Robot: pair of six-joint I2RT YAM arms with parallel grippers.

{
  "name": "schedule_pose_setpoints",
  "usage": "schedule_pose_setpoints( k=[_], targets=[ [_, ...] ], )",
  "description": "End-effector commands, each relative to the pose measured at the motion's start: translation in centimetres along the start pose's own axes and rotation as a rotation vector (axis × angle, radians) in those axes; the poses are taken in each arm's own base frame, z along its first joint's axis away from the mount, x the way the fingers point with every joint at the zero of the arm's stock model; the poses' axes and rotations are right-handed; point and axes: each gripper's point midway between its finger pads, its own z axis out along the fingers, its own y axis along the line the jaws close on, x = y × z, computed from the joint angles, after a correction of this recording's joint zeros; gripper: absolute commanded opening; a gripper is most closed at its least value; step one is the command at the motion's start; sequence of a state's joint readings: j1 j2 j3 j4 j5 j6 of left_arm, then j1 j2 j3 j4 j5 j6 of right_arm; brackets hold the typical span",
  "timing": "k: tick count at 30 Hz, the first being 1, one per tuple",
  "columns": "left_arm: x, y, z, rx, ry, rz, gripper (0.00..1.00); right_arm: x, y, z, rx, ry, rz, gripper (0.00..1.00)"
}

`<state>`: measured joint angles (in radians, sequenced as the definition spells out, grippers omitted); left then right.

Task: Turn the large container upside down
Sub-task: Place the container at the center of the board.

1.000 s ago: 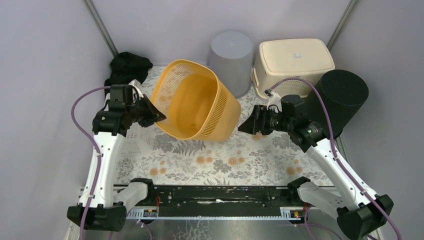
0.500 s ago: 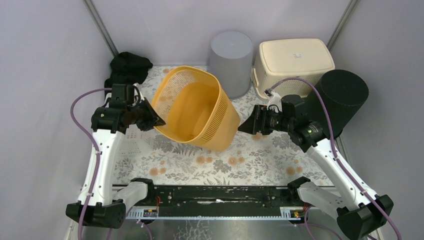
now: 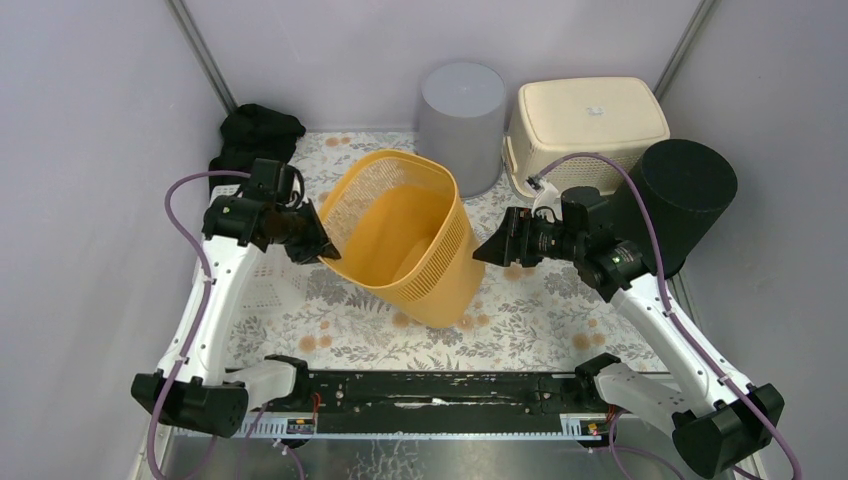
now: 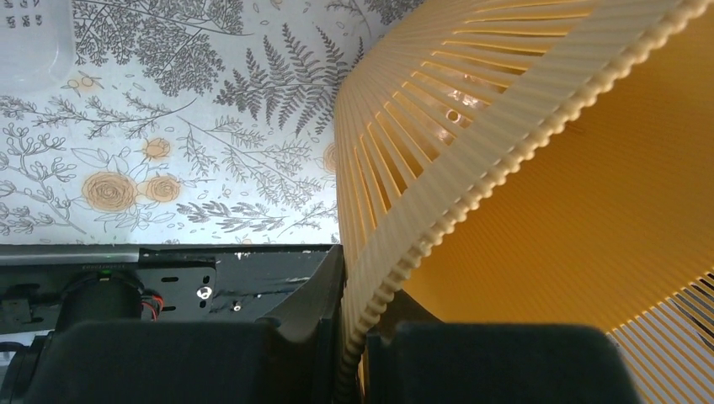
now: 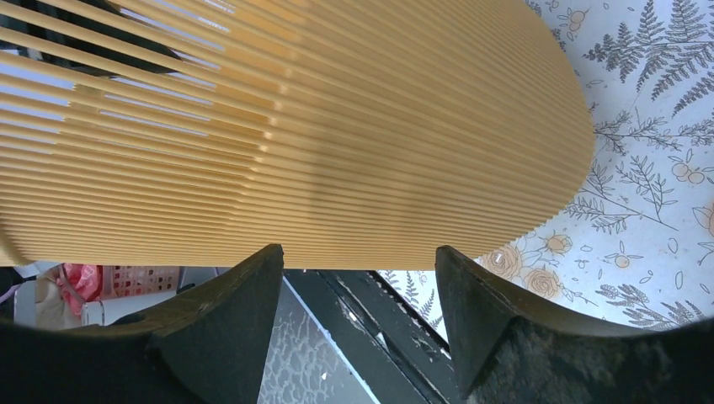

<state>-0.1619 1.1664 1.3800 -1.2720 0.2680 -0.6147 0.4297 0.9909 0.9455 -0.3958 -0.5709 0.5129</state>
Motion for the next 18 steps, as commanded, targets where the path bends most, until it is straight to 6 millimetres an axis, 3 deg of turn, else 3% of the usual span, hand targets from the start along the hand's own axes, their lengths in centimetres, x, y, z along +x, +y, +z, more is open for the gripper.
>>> schedule_pose_setpoints(
  k=[1, 9, 13, 18],
  targets=[
    [-0.4, -1.9, -0.9, 0.051, -0.004, 0.017, 0.12, -1.7, 1.9, -0.4, -0.069, -0.040, -0.041, 0.74],
    [0.1, -2.8, -0.7, 0.046, 0.016, 0.052, 0.33, -1.6, 1.9, -0.5, -0.073, -0.041, -0.039, 0.74],
    [0.2, -4.4, -1.4, 0.085, 0.005, 0.100, 0.52, -1.7, 2.1, -0.6, -0.076, -0.042, -0.040, 0.74],
    [0.3, -6.7, -3.1, 0.143, -0.014, 0.170, 0.67, -1.7, 2.4, -1.0, -0.079, -0.046, -0.043, 0.74]
  ],
)
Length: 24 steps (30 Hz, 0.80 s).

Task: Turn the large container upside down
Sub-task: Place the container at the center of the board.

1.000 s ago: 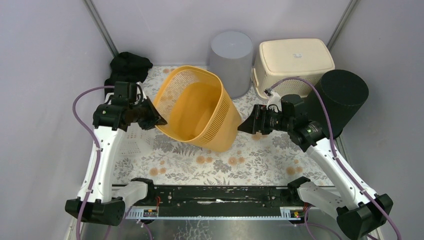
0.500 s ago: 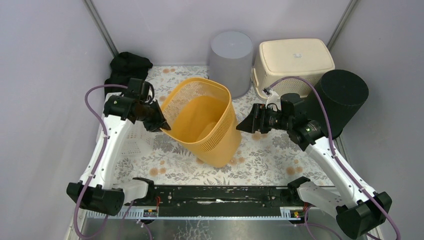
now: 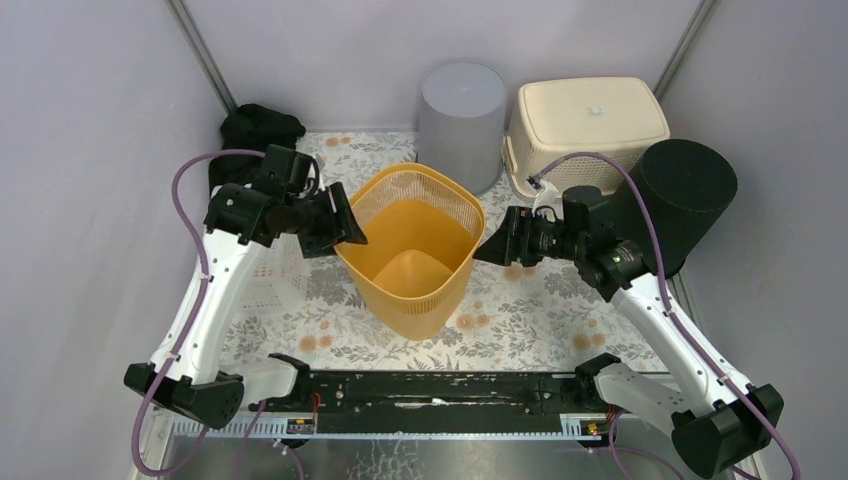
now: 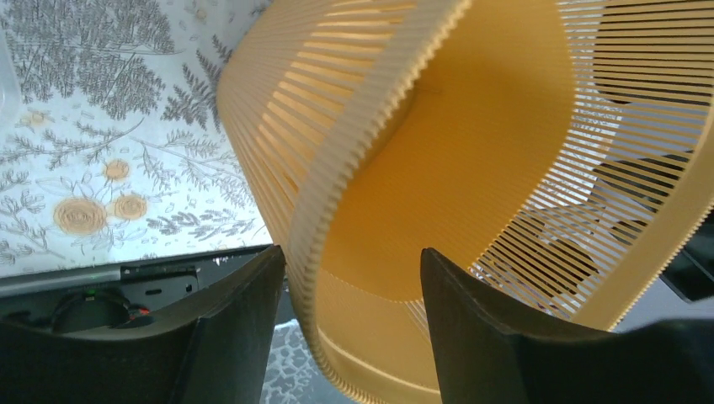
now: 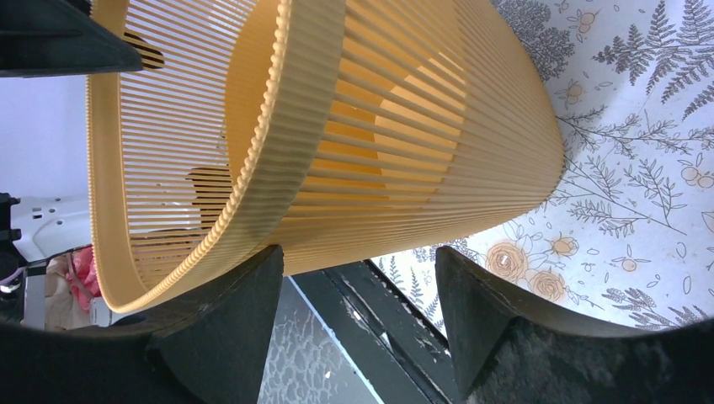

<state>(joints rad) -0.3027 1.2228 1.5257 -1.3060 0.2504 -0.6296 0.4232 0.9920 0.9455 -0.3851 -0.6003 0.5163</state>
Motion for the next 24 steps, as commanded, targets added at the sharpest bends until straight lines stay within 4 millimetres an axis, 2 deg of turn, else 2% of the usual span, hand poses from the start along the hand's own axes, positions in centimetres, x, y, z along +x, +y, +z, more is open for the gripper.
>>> schedule_pose_setpoints(
  k=[1, 5, 8, 11, 15, 17, 24],
  targets=[
    [-0.7, -3.1, -2.0, 0.093, -0.041, 0.072, 0.69, -1.6, 2.1, -0.9, -0.054, -0.048, -0.045, 0.74],
    [-1.0, -4.0, -3.2, 0.093, -0.045, 0.126, 0.70, -1.6, 2.3, -1.2, -0.054, -0.052, -0.047, 0.74],
    [-2.0, -4.8, -4.9, 0.092, -0.092, 0.175, 0.71, -1.7, 2.4, -1.4, -0.053, -0.055, -0.049, 0.74],
    [-2.6, -5.9, -5.6, 0.118, -0.114, 0.207, 0.72, -1.8, 2.6, -1.6, -0.050, -0.058, -0.049, 0.74],
    [-3.0, -7.8, -6.0, 0.169, -0.129, 0.249, 0.74, -2.0, 2.7, -1.7, -0.047, -0.059, -0.053, 0.75],
    [-3.0, -8.0, -5.9, 0.178, -0.121, 0.259, 0.74, -2.1, 2.7, -1.6, -0.041, -0.052, -0.050, 0.75],
    [-2.1, -7.3, -5.1, 0.164, -0.094, 0.262, 0.75, -2.1, 2.5, -1.4, -0.036, -0.048, -0.044, 0.75]
  ],
)
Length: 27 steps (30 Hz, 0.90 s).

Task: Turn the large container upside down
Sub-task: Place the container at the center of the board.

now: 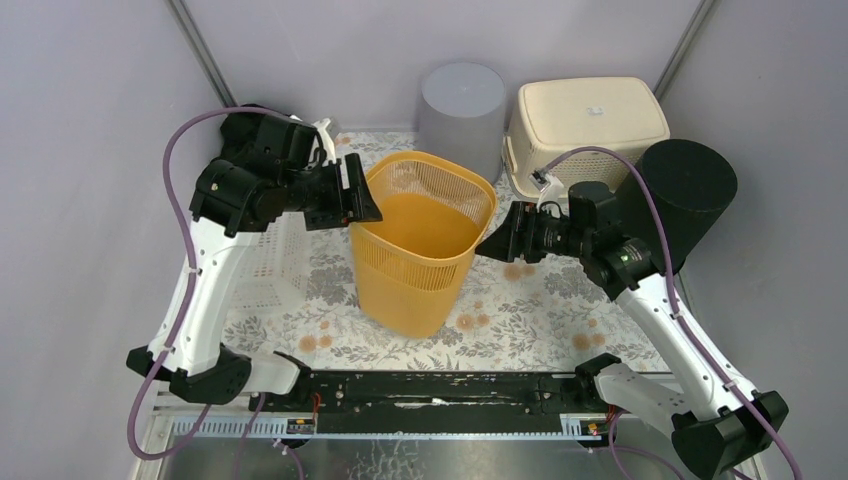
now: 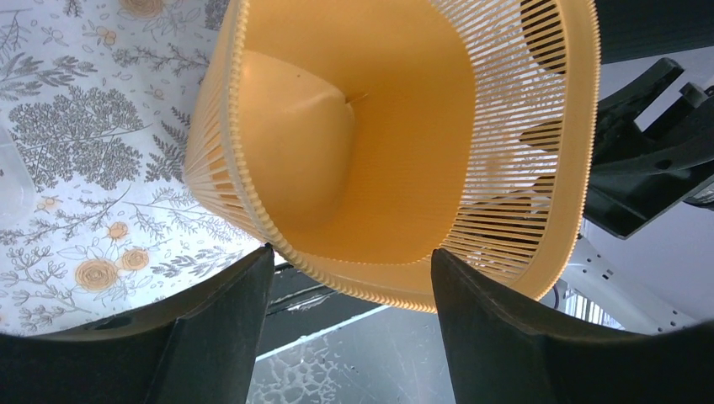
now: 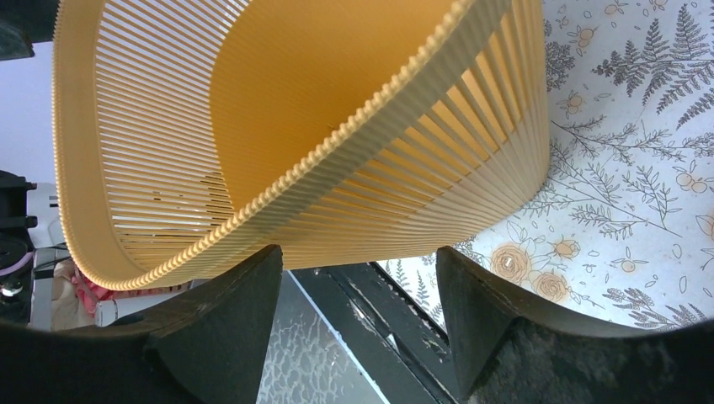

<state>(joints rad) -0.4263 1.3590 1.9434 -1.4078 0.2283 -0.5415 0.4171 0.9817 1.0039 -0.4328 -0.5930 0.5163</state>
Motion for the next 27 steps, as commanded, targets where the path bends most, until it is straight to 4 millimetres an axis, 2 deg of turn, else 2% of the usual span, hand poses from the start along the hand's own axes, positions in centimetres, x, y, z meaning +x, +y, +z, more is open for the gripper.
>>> schedule_pose_setpoints(
  k=[1, 7, 10, 11, 13, 16, 20, 21, 23, 27],
  targets=[
    [0.6, -0.3, 0.2, 0.033, 0.007, 0.031, 0.75, -1.1, 1.4, -0.3, -0.039, -0.022, -0.033, 0.75],
    [3.5, 1.1, -0.5, 0.026, 0.020, -0.004, 0.76, -0.7, 1.4, -0.6, -0.040, -0.013, -0.029, 0.75],
    [4.6, 0.9, -0.8, 0.065, 0.031, -0.014, 0.79, -0.4, 1.4, -0.7, -0.039, -0.005, -0.030, 0.75],
    [4.8, 0.6, -1.0, 0.080, 0.035, -0.012, 0.85, -0.4, 1.4, -0.8, -0.037, -0.003, -0.030, 0.75],
    [5.1, 0.1, -1.3, 0.112, 0.042, -0.005, 0.88, -0.4, 1.5, -0.9, -0.033, -0.003, -0.036, 0.75],
    [4.8, -1.1, -1.9, 0.166, 0.041, 0.003, 0.89, -0.6, 1.6, -1.2, -0.023, -0.002, -0.043, 0.75],
    [3.4, -3.2, -2.5, 0.239, 0.012, 0.009, 0.89, -1.3, 1.2, -1.8, 0.039, -0.022, -0.047, 0.75],
    [3.0, -3.5, -2.4, 0.242, 0.005, 0.010, 0.89, -1.6, 1.0, -2.0, 0.069, -0.031, -0.047, 0.75],
    [2.5, -4.3, -1.8, 0.240, 0.010, 0.021, 1.00, -2.4, 0.8, -2.7, 0.127, -0.047, -0.044, 0.75],
    [1.9, -6.7, 0.2, 0.214, 0.026, 0.075, 1.00, -4.5, 1.4, -4.7, 0.215, -0.100, -0.064, 0.75]
  ],
)
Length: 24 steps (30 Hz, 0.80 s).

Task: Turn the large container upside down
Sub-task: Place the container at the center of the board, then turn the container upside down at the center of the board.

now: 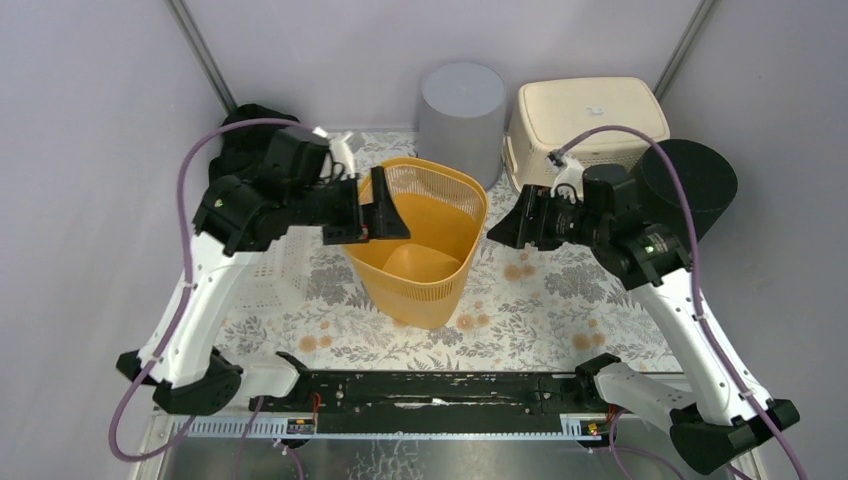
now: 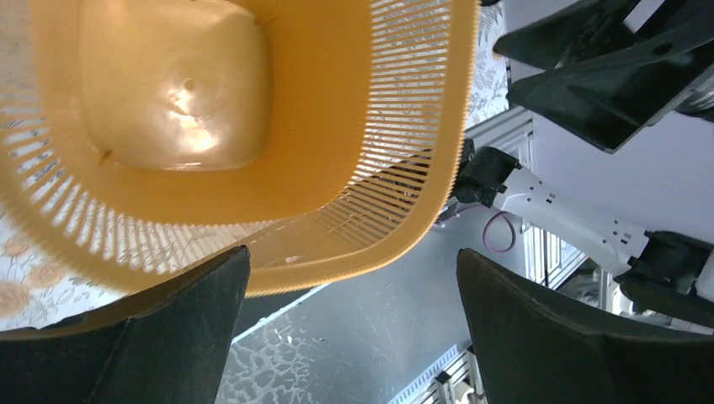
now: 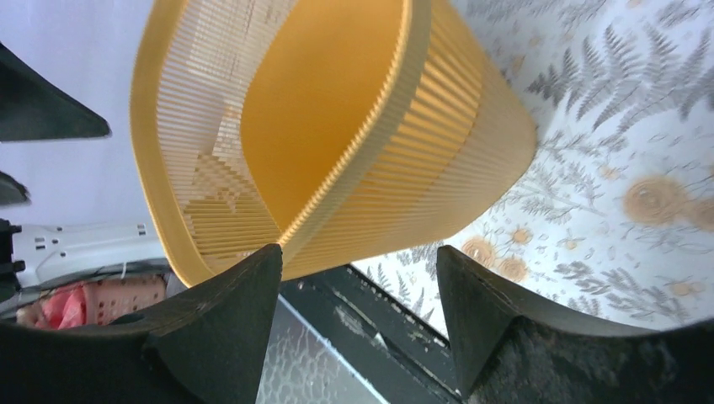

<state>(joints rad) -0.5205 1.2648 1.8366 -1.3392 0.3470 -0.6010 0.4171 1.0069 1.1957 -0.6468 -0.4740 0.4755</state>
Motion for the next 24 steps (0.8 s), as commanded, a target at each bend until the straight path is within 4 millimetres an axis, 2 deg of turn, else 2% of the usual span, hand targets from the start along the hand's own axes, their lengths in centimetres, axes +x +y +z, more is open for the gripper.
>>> schedule_pose_setpoints(
  k=[1, 5, 10, 17, 24],
  targets=[
    [-2.2, -3.6, 2.4, 0.032, -0.035, 0.075, 1.00, -2.8, 0.4, -2.6, 0.107, -0.086, -0.048, 0.75],
    [-2.5, -5.9, 5.2, -0.037, -0.038, 0.152, 1.00, -4.5, 0.5, -4.1, 0.164, -0.150, -0.062, 0.82],
    [-1.3, -7.5, 9.1, -0.134, -0.031, 0.238, 1.00, -5.8, 0.5, -6.2, 0.232, -0.212, -0.082, 0.91],
    [-1.1, -7.3, 12.6, -0.236, -0.057, 0.274, 1.00, -5.7, 0.7, -7.1, 0.234, -0.234, -0.095, 0.88],
    [0.5, -6.4, 15.7, -0.335, -0.015, 0.321, 0.99, -5.5, 0.6, -7.9, 0.248, -0.248, -0.115, 0.84]
  ],
)
